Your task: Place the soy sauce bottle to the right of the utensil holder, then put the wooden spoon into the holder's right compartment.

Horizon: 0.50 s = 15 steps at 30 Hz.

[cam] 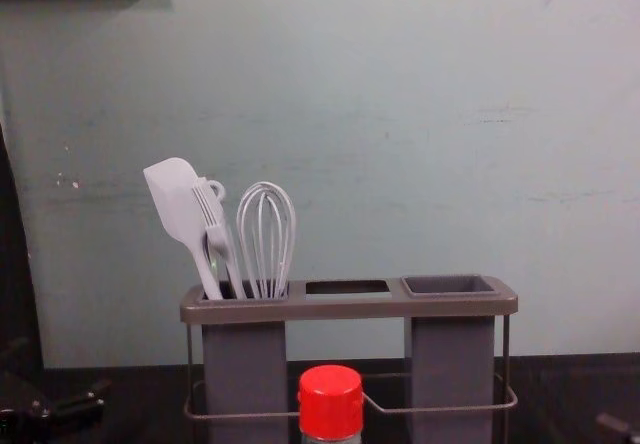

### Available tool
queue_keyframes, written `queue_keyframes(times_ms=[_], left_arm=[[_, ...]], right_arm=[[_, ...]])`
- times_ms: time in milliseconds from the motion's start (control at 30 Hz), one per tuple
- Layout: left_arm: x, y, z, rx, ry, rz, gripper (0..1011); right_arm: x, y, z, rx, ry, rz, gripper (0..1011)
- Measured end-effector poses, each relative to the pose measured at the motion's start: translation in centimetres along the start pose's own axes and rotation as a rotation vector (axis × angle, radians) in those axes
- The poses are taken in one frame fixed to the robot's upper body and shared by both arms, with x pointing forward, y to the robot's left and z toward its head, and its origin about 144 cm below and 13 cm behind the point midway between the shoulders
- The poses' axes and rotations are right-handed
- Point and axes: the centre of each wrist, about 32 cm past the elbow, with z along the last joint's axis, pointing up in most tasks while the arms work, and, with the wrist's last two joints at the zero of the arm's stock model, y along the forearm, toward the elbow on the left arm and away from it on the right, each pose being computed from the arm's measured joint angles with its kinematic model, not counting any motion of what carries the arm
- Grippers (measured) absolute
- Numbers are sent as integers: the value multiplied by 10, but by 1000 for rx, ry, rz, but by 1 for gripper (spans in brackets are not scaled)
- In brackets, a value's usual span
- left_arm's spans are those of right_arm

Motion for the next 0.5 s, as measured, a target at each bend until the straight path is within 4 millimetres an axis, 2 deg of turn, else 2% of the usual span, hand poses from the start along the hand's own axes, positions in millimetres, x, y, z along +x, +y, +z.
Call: queue_keyframes(times_ms=[500], left_arm=[[0, 0, 0, 0, 0, 0, 1000]], right_arm=[[-23, -7, 9, 126, 106, 252, 1002]])
